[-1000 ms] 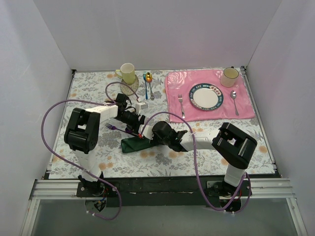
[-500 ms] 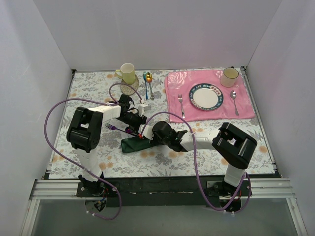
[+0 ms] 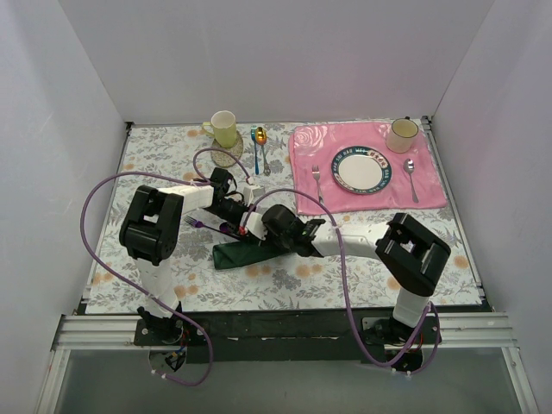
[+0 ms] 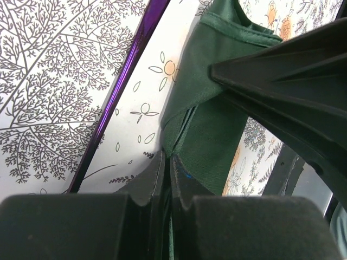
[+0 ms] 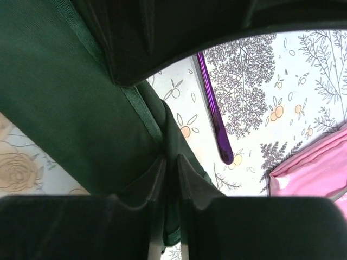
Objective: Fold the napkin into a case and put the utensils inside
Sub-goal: Stuff the top corner of the smaller-rectangle-folded napkin at the center of the board.
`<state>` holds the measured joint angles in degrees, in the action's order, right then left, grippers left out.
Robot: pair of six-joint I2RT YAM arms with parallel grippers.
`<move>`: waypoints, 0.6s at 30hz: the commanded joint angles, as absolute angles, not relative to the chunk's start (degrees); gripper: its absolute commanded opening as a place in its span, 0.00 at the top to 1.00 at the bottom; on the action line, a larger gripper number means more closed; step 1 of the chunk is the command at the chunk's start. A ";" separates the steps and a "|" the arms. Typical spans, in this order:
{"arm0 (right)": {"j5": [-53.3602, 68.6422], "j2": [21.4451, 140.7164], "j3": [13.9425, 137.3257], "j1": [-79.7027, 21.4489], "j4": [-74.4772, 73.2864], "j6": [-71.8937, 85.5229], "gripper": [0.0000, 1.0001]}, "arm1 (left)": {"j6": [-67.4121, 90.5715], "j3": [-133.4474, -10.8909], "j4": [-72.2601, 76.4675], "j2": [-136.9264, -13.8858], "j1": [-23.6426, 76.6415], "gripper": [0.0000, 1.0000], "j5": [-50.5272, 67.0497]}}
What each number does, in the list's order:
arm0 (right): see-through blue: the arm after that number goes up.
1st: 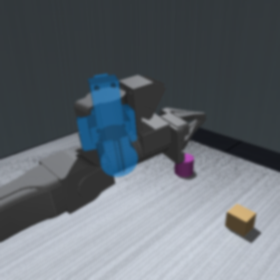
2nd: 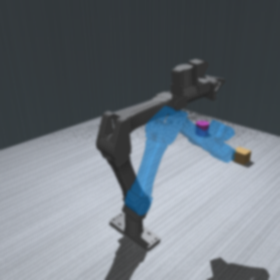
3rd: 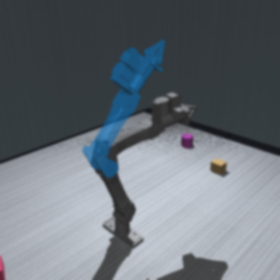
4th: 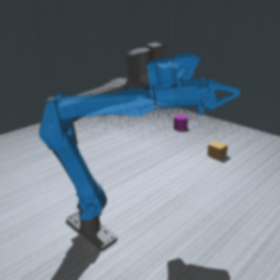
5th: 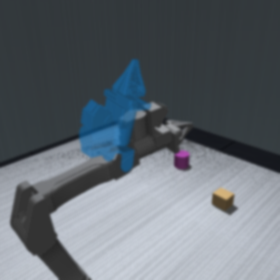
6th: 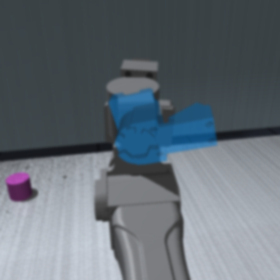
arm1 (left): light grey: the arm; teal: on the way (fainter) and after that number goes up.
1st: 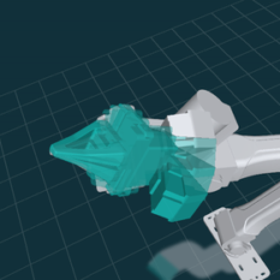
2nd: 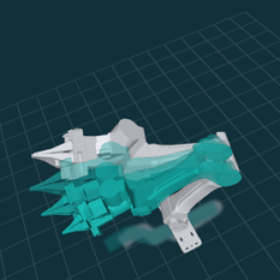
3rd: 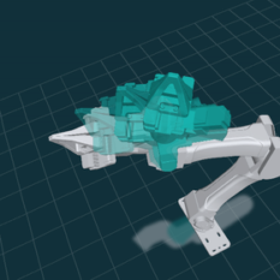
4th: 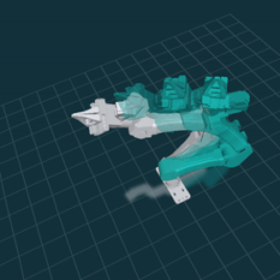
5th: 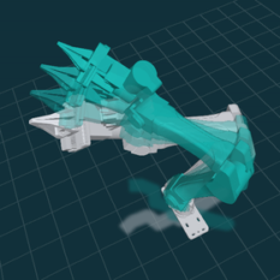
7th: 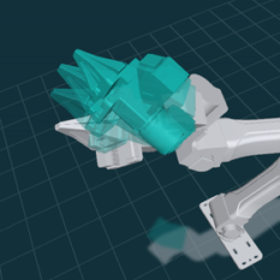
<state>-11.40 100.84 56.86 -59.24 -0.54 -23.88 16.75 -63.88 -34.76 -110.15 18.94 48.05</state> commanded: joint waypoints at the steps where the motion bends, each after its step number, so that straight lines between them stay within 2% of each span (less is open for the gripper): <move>1: -7.30 97.91 63.88 -58.89 -10.26 -18.55 0.67 | 15.65 -62.58 -34.80 -110.74 19.34 1.00 44.30; 3: -2.92 97.21 65.82 -57.58 -13.08 -15.93 0.57 | 15.65 -62.49 -34.63 -110.65 19.25 1.00 44.21; 4: -1.77 96.77 66.44 -57.05 -14.31 -15.13 0.49 | 15.64 -62.49 -34.63 -110.65 19.25 1.00 44.21; 9: 10.87 95.89 69.61 -51.35 -18.72 -10.73 0.46 | 16.00 -62.40 -34.37 -110.39 19.34 1.00 44.38; 16: 31.89 98.34 67.68 -40.35 -16.80 2.62 0.75 | 16.26 -62.58 -34.28 -110.48 19.34 1.00 44.56; 18: 36.55 100.19 66.10 -37.90 -14.25 6.93 0.77 | 16.43 -62.67 -34.37 -110.48 19.25 1.00 44.56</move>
<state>22.15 97.76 67.59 -42.00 -16.40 -3.44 17.32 -63.79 -34.52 -110.15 18.94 48.05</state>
